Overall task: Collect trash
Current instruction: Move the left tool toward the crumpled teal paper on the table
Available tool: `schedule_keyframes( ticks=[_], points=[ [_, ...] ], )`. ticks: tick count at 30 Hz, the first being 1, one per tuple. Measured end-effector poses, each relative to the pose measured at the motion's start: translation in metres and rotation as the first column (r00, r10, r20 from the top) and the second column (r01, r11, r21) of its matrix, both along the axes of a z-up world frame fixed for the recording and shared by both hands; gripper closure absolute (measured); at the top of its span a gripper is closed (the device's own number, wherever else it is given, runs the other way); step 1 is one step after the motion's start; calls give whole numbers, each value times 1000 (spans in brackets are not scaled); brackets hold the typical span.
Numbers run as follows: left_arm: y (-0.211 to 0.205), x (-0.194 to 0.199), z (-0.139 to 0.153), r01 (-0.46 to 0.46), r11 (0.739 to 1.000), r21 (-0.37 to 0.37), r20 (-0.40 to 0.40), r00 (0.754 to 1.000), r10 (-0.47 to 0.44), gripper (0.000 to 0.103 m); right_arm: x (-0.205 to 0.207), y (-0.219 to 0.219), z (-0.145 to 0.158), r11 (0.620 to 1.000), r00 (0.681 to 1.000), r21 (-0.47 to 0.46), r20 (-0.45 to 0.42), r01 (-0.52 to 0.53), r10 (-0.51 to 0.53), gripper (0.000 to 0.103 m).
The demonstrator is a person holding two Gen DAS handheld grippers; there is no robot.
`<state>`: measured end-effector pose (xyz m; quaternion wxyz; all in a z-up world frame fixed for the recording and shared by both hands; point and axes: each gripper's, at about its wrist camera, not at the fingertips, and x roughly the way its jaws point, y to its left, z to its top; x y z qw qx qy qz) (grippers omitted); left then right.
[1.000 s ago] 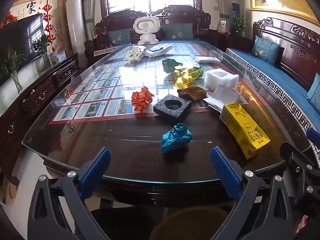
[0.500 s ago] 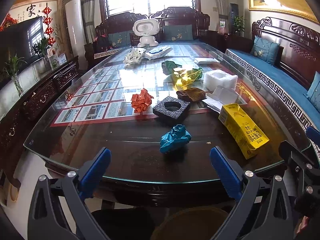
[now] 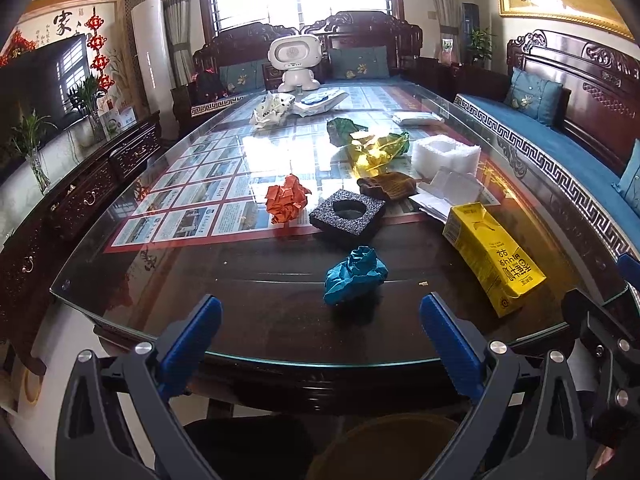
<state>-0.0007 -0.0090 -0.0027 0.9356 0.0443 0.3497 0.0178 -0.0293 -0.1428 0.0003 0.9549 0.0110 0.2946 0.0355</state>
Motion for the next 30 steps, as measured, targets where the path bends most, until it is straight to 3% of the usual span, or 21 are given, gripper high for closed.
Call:
schedule_keyframes(
  ticks=[30],
  points=[
    [13,8,-9,-10,999,-49,-31,999,8,4,4,7,-8,999,1000,-39,-18,-15,14,8]
  ],
)
